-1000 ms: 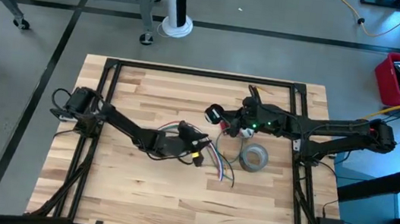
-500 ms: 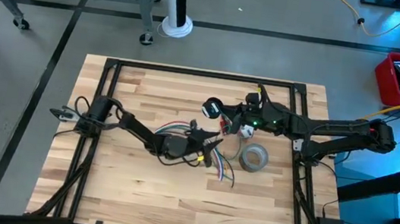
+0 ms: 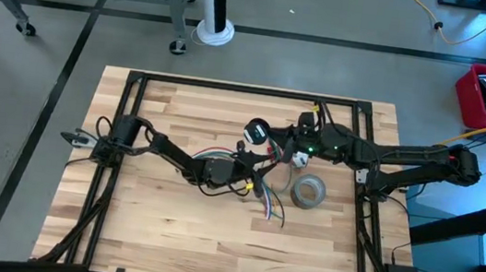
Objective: Coil cords
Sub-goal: Coil green wire onto the spool
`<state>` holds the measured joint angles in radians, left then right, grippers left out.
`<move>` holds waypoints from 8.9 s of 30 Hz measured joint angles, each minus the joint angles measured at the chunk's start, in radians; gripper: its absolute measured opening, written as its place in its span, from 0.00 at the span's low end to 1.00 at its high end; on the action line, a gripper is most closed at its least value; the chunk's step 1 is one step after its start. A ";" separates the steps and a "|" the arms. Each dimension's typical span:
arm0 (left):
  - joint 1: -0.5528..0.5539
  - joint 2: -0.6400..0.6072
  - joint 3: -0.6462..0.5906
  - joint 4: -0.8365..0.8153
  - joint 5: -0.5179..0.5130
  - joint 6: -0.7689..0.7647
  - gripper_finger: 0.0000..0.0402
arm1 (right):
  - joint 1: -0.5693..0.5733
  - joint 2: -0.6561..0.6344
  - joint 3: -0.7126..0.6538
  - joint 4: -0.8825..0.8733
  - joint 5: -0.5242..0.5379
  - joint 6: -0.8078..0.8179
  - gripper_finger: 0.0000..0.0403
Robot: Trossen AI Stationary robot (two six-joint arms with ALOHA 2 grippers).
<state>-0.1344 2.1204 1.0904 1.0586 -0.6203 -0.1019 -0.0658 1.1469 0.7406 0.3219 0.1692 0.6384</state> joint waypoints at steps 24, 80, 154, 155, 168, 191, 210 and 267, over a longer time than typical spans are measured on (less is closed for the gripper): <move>0.036 0.000 0.069 -0.137 0.090 0.000 0.30 | 0.000 0.000 0.000 0.032 -0.013 0.000 0.02; 0.038 -0.037 0.017 -0.426 -0.328 -0.179 0.00 | 0.000 -0.184 0.000 -0.740 -0.004 0.115 0.02; 0.305 -0.138 0.438 -1.258 0.381 -0.363 0.01 | 0.000 0.003 0.000 -0.844 0.049 0.195 0.02; 0.309 -0.138 0.438 -1.279 0.377 -0.367 0.01 | 0.000 0.002 0.000 -0.843 0.049 0.195 0.02; 0.332 -0.236 0.438 -1.530 0.482 -0.411 0.01 | 0.000 0.001 0.000 -0.838 0.181 0.195 0.02; 0.265 -0.246 0.438 -1.339 0.621 -0.445 0.01 | 0.000 0.001 0.000 -0.644 0.211 0.187 0.02; 0.247 -0.246 0.437 -1.283 0.613 -0.440 0.01 | 0.000 0.133 0.000 -0.475 0.160 0.166 0.02; 0.110 -0.247 0.433 -1.758 0.141 -0.374 0.29 | 0.000 -0.019 0.098 -0.481 0.216 0.060 0.02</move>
<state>-0.0243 1.8736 1.5234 -0.6997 -0.4791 -0.4759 -0.0662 1.1277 0.8387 -0.1591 0.3849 0.6979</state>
